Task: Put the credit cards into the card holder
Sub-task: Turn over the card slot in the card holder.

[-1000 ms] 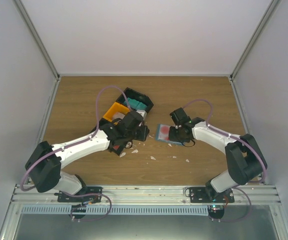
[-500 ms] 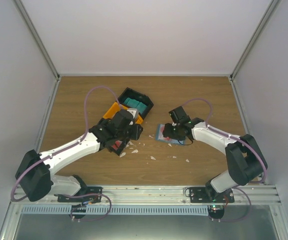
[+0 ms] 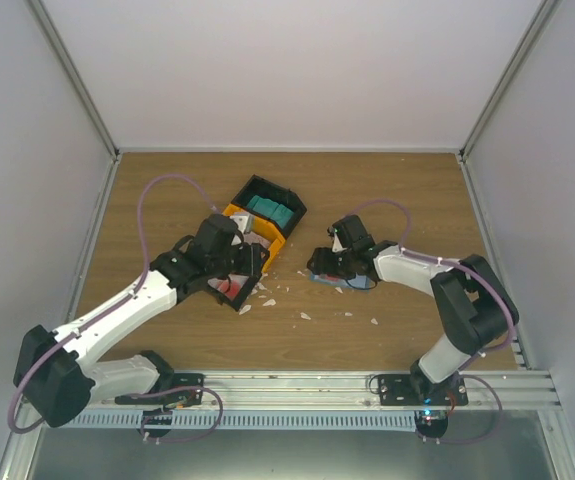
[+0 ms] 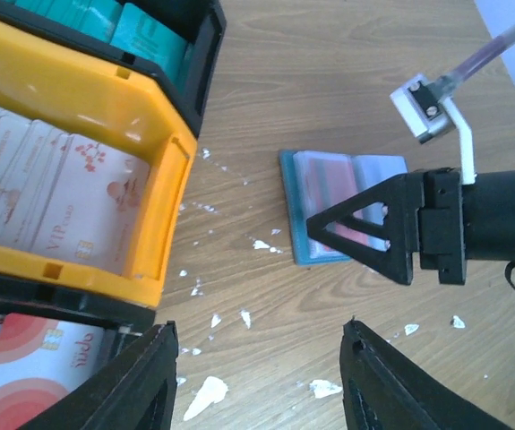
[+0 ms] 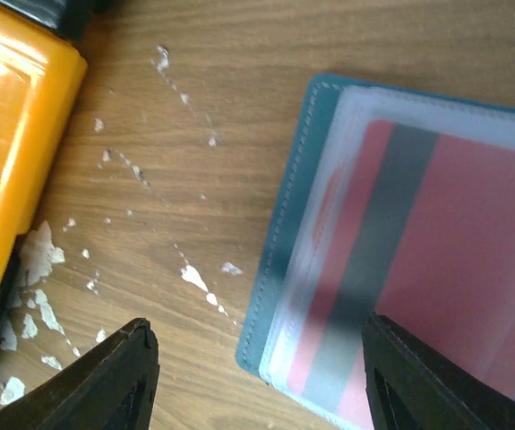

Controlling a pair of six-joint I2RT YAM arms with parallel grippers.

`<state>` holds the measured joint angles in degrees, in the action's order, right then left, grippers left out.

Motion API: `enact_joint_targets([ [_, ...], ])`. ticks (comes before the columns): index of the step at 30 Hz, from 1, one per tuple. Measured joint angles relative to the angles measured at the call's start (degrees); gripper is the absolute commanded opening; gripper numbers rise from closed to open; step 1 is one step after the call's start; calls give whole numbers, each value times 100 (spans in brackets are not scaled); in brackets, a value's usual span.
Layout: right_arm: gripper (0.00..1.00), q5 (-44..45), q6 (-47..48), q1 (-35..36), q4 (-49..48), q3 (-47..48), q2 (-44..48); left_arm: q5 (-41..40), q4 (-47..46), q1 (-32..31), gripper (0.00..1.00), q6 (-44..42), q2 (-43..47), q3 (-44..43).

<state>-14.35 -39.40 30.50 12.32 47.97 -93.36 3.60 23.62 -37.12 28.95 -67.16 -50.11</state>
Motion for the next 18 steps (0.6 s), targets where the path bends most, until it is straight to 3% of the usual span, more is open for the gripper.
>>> enact_joint_targets([
  [8,62,90,72,-31,2,-9,216,260,466,376,53,-118,146,55],
  [12,60,308,201,-46,166,-9,920,304,710,479,43,-201,142,55],
  [18,55,396,560,-57,120,-48,1891,326,1128,656,42,-356,37,50],
])
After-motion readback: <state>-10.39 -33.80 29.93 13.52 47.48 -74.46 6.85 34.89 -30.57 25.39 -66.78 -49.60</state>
